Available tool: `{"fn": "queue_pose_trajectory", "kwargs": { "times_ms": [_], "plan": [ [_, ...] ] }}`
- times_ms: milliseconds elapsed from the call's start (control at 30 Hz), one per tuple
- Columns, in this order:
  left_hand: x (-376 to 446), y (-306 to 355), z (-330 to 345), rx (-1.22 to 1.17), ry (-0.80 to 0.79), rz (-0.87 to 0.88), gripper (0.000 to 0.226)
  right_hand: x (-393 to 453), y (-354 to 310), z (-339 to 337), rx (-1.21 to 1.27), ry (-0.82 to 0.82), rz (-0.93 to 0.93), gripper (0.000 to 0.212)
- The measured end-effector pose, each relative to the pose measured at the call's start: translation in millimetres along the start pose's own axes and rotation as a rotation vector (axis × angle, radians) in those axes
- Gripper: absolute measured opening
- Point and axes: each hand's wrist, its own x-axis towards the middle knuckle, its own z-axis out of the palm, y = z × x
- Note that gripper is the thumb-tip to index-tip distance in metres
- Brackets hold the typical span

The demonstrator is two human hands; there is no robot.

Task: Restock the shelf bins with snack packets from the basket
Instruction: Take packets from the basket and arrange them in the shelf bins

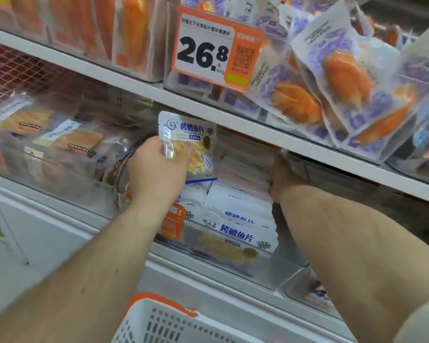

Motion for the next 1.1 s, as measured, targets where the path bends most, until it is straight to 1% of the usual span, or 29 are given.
{"fn": "queue_pose_trajectory", "kwargs": {
  "times_ms": [133, 200, 233, 300, 333, 400, 467, 533, 567, 633, 667, 733, 800, 833, 933, 967, 1100],
  "plan": [
    [0, 0, 1, -0.006, 0.005, -0.024, 0.015, 0, 3, -2, -0.006, -0.011, 0.073, 0.057],
    [-1, 4, 0, -0.02, -0.011, -0.031, 0.017, -4, 7, -1, -0.014, 0.013, 0.125, 0.065],
    [-2, 6, -2, -0.027, -0.02, -0.024, 0.02, -2, 10, -5, -0.009, 0.039, 0.149, 0.065],
    [-3, 11, -5, -0.037, -0.043, -0.005, 0.022, -3, 15, -13, -0.045, 0.063, 0.187, 0.055],
    [-4, 11, -7, -0.034, -0.059, 0.001, 0.021, -15, 14, -14, -0.11, 0.055, 0.207, 0.051],
    [-6, 11, -11, -0.038, -0.086, 0.0, 0.016, -31, 10, -14, -0.172, 0.028, 0.216, 0.05],
    [-8, 10, -15, -0.024, -0.112, 0.003, 0.012, -38, 8, -12, -0.139, 0.0, 0.21, 0.048],
    [-8, 11, -19, -0.018, -0.14, -0.003, 0.017, -42, 9, -10, -0.116, 0.031, 0.242, 0.051],
    [-7, 10, -21, -0.024, -0.147, -0.01, 0.016, -35, 14, -12, -0.083, 0.04, 0.265, 0.054],
    [-5, 10, -27, -0.03, -0.145, -0.035, 0.014, -17, 25, -17, -0.1, 0.031, 0.279, 0.062],
    [-5, 11, -30, -0.038, -0.138, -0.047, 0.015, -22, 25, -17, -0.115, 0.001, 0.3, 0.065],
    [-6, 13, -35, -0.062, -0.126, -0.054, 0.023, -40, 20, -16, -0.109, -0.043, 0.315, 0.062],
    [-8, 15, -39, -0.06, -0.133, -0.06, 0.034, -58, 18, -15, -0.097, -0.041, 0.362, 0.059],
    [-7, 14, -41, -0.059, -0.131, -0.066, 0.036, -62, 19, -16, -0.106, -0.031, 0.384, 0.058],
    [-5, 10, -46, -0.052, -0.131, -0.073, 0.031, -81, 17, -14, -0.177, -0.07, 0.432, 0.065],
    [-6, 9, -48, -0.045, -0.142, -0.065, 0.031, -85, 16, -15, -0.208, -0.073, 0.422, 0.068],
    [-15, 14, -48, -0.072, -0.214, -0.047, 0.032, -105, 10, -21, -0.156, -0.142, 0.373, 0.062]
  ]
}}
